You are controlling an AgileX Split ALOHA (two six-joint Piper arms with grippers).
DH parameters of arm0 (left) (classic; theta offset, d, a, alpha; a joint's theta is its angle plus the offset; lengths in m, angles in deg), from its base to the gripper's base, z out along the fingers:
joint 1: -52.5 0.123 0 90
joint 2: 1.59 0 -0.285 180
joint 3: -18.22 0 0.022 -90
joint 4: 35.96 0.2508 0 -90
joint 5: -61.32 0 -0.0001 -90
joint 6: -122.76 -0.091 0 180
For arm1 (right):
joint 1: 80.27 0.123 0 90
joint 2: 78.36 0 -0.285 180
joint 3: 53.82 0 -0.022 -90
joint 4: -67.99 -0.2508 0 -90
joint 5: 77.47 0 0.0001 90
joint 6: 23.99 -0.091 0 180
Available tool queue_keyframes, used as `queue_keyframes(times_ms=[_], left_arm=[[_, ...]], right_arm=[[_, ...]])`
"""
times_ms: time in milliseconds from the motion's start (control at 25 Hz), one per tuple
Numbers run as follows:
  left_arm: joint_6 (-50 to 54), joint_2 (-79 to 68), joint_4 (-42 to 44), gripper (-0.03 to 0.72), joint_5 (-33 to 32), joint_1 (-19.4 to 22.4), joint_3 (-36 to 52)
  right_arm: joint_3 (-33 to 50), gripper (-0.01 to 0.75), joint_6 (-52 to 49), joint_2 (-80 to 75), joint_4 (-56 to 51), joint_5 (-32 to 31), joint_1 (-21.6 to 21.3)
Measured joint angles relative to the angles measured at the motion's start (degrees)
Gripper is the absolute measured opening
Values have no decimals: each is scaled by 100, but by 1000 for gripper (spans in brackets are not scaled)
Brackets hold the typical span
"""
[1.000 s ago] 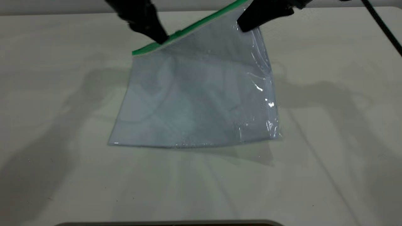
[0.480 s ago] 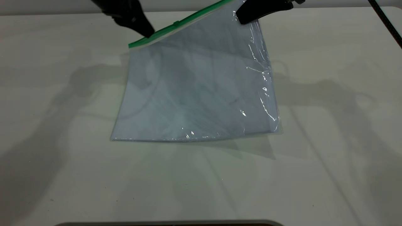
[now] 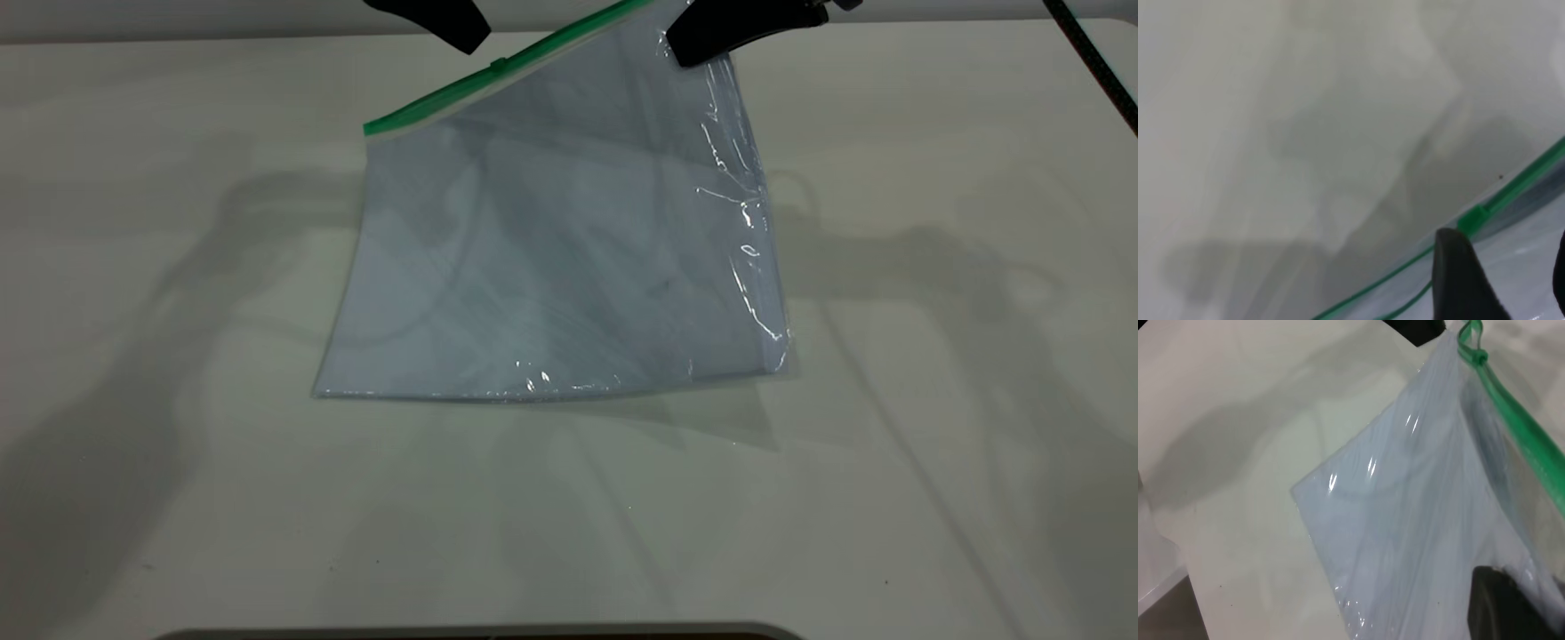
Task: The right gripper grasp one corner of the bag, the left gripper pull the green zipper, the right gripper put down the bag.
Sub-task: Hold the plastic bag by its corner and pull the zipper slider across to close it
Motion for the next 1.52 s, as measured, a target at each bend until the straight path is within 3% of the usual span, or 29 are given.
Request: queue_keyframes(times_ms=[320, 920, 1520], left_arm=[[-124, -206, -1, 401, 319, -348, -2], [-190, -359, 1, 389, 646, -365, -2], [-486, -359, -32, 365, 219, -360, -2]], right_arm=[[0, 35, 0, 0, -7, -101, 0], [0, 35, 0, 0, 7, -146, 0], [0, 35, 0, 0, 65, -587, -6]])
